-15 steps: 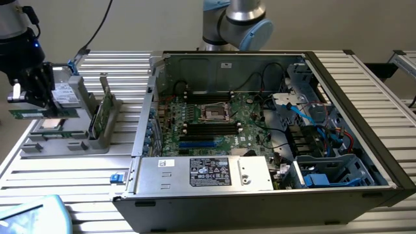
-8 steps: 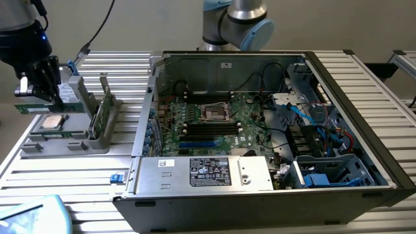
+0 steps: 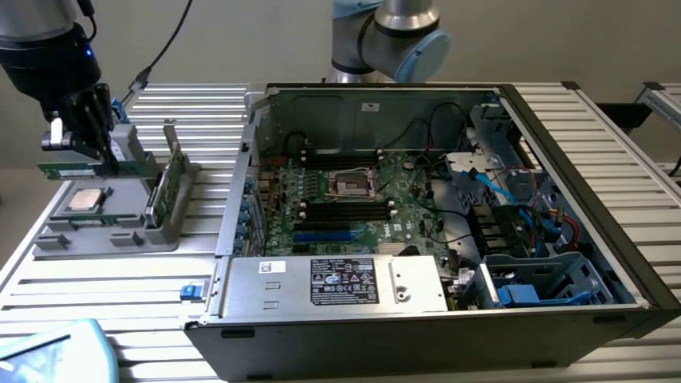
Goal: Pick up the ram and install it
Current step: 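Pick up the ram and move it above insertion slot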
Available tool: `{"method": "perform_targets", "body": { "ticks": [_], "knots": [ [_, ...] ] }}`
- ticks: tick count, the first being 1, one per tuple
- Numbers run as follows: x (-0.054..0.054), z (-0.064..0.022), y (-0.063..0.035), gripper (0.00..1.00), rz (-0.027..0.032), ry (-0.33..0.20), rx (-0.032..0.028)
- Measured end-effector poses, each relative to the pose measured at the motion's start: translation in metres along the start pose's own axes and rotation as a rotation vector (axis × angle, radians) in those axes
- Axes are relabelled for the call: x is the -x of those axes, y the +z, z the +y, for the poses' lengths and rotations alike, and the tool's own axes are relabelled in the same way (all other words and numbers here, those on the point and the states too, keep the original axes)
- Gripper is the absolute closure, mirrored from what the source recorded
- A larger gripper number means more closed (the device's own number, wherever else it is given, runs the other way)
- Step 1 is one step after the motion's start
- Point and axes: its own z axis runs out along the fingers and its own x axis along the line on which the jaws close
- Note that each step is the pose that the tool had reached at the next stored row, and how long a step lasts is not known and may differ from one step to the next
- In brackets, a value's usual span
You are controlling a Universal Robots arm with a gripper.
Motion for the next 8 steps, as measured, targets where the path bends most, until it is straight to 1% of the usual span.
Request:
{"method": "perform_targets", "body": {
  "ticks": [5, 8],
  "knots": [
    [-0.002, -0.0137, -0.0046, 0.86, -0.0169, -0.001, -0.0012],
    [-0.003, -0.0226, -0.0082, 0.86, -0.0251, -0.002, -0.0013]
  ]
}}
